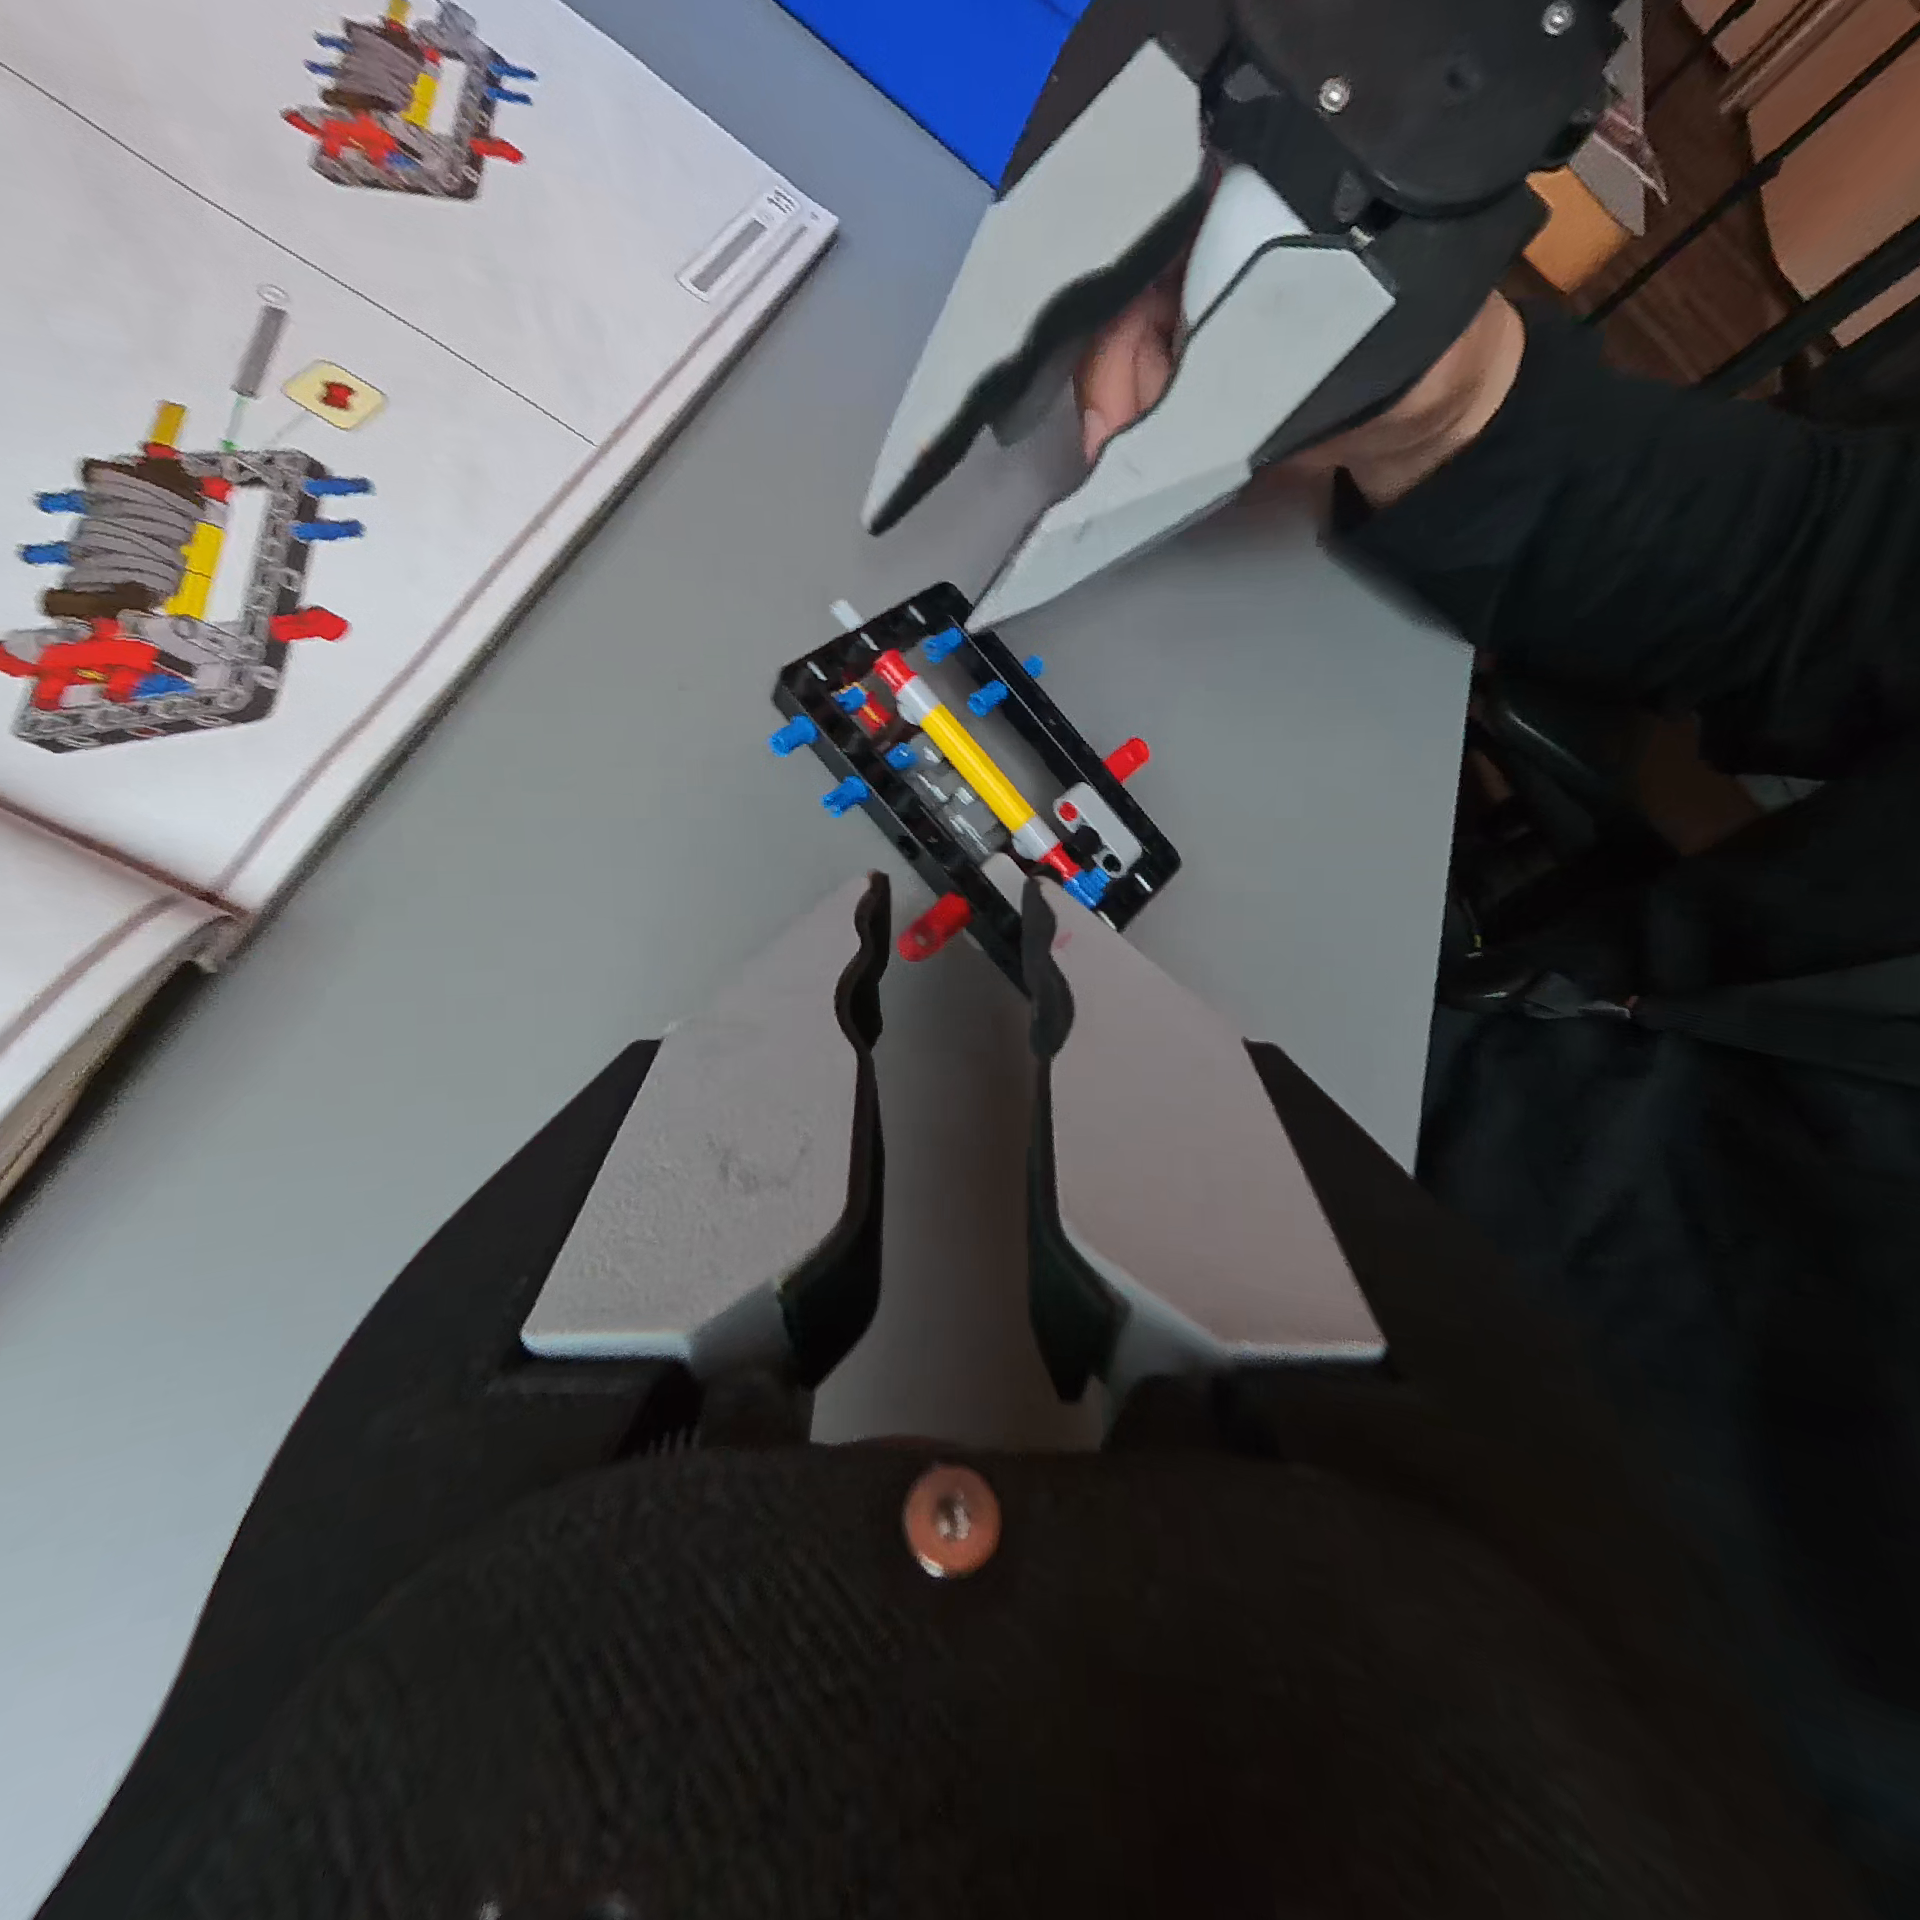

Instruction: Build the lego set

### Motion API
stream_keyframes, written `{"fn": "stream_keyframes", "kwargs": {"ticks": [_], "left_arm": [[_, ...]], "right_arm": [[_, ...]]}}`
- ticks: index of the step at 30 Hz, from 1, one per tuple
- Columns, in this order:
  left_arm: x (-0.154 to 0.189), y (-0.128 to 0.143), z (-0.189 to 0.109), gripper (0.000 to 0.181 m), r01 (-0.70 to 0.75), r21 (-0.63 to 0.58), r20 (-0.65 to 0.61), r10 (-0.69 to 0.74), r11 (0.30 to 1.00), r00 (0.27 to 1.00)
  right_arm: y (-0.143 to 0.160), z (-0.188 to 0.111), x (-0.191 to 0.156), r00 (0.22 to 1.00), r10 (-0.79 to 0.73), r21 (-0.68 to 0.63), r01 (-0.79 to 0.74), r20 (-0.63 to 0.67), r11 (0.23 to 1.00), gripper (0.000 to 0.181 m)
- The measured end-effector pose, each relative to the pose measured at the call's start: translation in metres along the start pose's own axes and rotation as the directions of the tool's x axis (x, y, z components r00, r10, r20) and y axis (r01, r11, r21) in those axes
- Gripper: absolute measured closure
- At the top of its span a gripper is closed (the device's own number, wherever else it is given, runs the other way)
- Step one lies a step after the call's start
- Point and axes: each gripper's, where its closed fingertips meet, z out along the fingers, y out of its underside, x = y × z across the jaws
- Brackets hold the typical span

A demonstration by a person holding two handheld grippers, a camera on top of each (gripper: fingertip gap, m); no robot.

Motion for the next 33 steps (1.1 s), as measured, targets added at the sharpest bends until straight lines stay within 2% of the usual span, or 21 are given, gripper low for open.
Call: {"fn": "stream_keyframes", "kwargs": {"ticks": [4,9,12,16,25,33], "left_arm": [[-0.022,-0.016,-0.001,0.156,-0.006,0.03,0.034,0.005,1.0,0.999],[-0.033,-0.02,0.019,0.154,0.029,-0.014,-0.053,-0.03,0.999,0.998],[-0.028,-0.017,0.031,0.154,0.048,-0.042,-0.14,-0.054,0.998,0.989],[-0.019,-0.017,0.033,0.163,0.059,-0.033,-0.218,-0.064,0.998,0.974],[-0.013,-0.022,0.031,0.166,0.079,-0.012,-0.28,-0.079,0.997,0.957],[-0.011,-0.027,0.034,0.166,0.118,-0.002,-0.317,-0.113,0.993,0.942]], "right_arm": [[-0.003,0.008,0.002,0.999,-0.025,-0.052,0.027,0.022,0.998,0.157],[0.004,0.014,0.002,0.998,-0.035,-0.086,0.038,0.046,0.996,0.156],[0.009,0.014,-0.001,0.995,-0.06,-0.108,0.068,0.075,0.992,0.159],[0.011,0.015,-0.003,0.988,-0.128,-0.118,0.137,0.086,0.983,0.158],[0.01,0.016,-0.004,0.958,-0.264,-0.124,0.277,0.114,0.953,0.16],[0.006,0.014,-0.003,0.92,-0.39,-0.13,0.393,0.047,0.91,0.159]]}}
